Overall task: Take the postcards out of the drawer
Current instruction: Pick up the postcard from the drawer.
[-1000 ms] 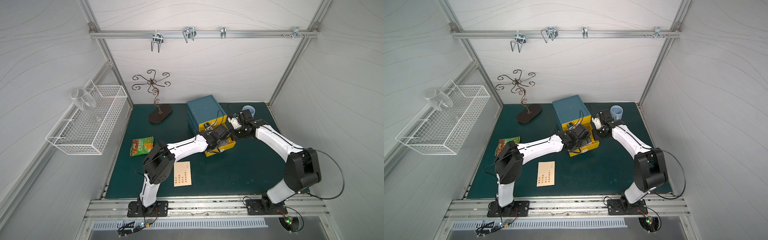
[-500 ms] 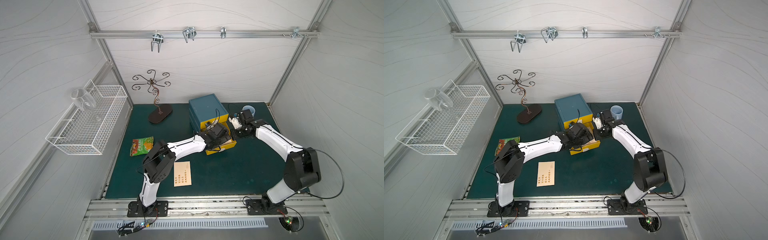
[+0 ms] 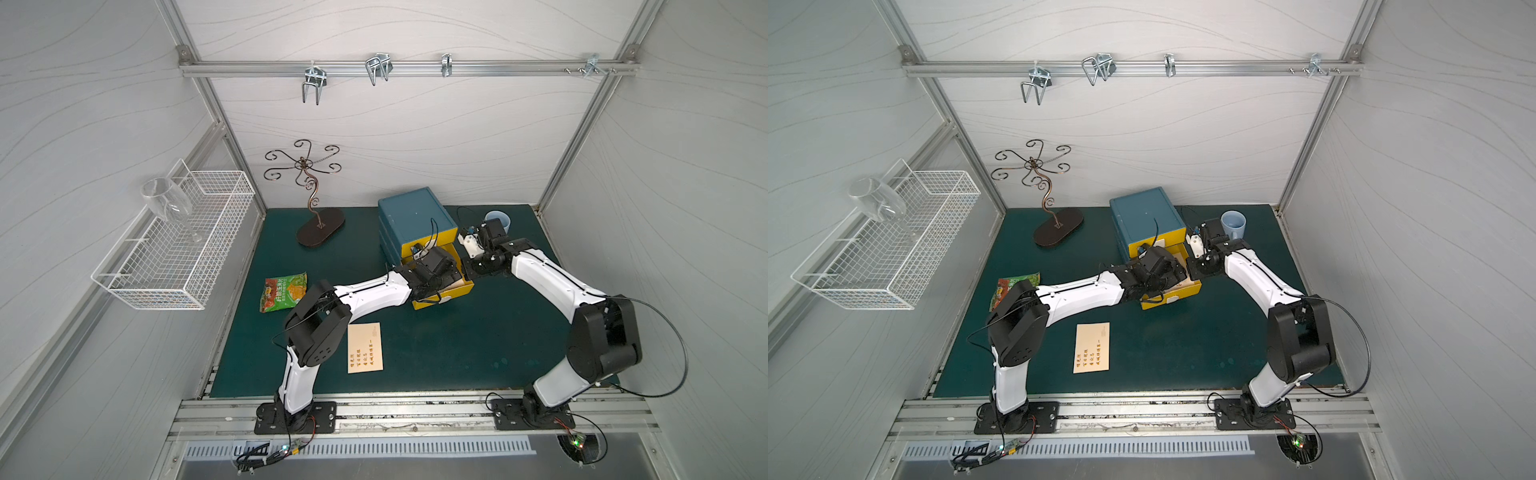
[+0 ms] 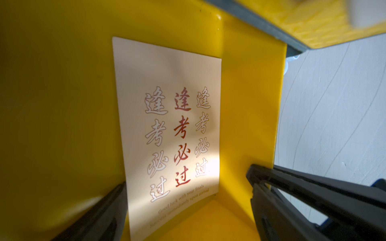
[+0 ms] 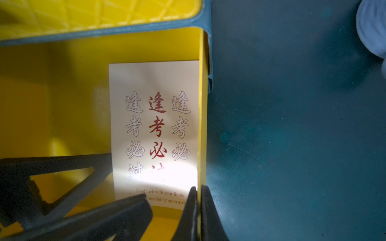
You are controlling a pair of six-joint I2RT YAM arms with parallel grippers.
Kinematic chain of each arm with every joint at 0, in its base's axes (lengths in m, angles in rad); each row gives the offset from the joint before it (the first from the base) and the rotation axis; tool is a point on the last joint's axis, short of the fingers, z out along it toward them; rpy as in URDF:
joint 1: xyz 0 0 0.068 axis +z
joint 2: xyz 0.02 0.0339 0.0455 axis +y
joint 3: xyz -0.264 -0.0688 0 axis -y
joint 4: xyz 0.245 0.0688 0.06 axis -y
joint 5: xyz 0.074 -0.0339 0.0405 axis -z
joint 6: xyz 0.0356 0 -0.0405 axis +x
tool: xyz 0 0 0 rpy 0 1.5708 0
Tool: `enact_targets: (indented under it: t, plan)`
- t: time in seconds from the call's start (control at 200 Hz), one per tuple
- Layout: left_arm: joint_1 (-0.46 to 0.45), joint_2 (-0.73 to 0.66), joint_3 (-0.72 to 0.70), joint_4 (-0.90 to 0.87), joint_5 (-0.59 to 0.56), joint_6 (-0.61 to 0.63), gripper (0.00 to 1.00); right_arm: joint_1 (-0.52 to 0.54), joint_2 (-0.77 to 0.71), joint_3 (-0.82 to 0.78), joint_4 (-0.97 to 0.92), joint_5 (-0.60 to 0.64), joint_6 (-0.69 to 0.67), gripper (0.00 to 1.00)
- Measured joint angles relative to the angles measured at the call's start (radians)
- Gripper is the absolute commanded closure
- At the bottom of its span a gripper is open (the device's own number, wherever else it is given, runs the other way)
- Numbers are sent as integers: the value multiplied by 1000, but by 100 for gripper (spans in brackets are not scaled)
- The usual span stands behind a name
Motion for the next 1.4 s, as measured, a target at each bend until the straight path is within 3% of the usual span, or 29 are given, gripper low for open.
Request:
enact_targets:
  t: [0.875, 1.151, 1.401]
  plan:
    - [2, 2, 44, -121, -56, -11, 6, 5, 6, 9, -11, -4, 0, 93]
    - [16, 20, 38, -63, 1, -16, 9, 6, 9, 13, -11, 3, -3, 93]
    - [24, -9, -54, 76, 25, -19, 11, 6, 16, 20, -10, 23, -8, 93]
